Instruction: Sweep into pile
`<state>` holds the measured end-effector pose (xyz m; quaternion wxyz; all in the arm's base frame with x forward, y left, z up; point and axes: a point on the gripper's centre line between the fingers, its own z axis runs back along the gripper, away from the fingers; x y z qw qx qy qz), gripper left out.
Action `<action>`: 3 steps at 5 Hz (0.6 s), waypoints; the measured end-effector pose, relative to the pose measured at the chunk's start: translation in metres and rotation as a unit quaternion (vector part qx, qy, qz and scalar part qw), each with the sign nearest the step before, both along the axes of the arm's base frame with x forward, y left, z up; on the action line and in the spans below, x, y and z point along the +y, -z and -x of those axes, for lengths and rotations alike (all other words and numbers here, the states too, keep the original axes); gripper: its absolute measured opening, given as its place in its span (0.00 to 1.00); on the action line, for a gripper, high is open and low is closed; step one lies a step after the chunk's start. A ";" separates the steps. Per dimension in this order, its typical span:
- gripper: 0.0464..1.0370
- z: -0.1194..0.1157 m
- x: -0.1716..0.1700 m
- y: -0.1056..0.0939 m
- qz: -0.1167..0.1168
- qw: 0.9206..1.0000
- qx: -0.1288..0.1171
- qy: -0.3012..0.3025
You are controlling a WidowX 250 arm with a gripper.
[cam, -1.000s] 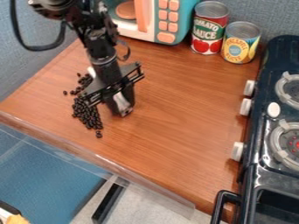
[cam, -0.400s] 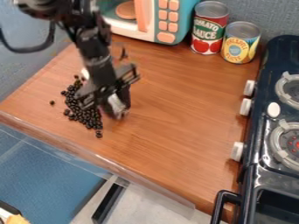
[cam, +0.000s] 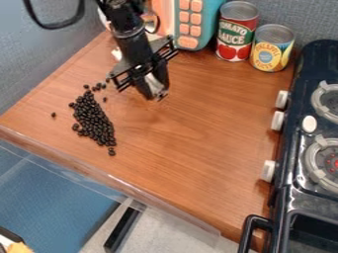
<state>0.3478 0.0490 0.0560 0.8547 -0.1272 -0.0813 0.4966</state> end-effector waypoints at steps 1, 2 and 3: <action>0.33 -0.013 0.004 0.013 0.007 1.000 0.009 -0.012; 0.33 -0.030 0.007 0.020 0.008 1.000 0.009 -0.016; 0.33 -0.045 0.008 0.020 0.011 1.000 0.005 -0.028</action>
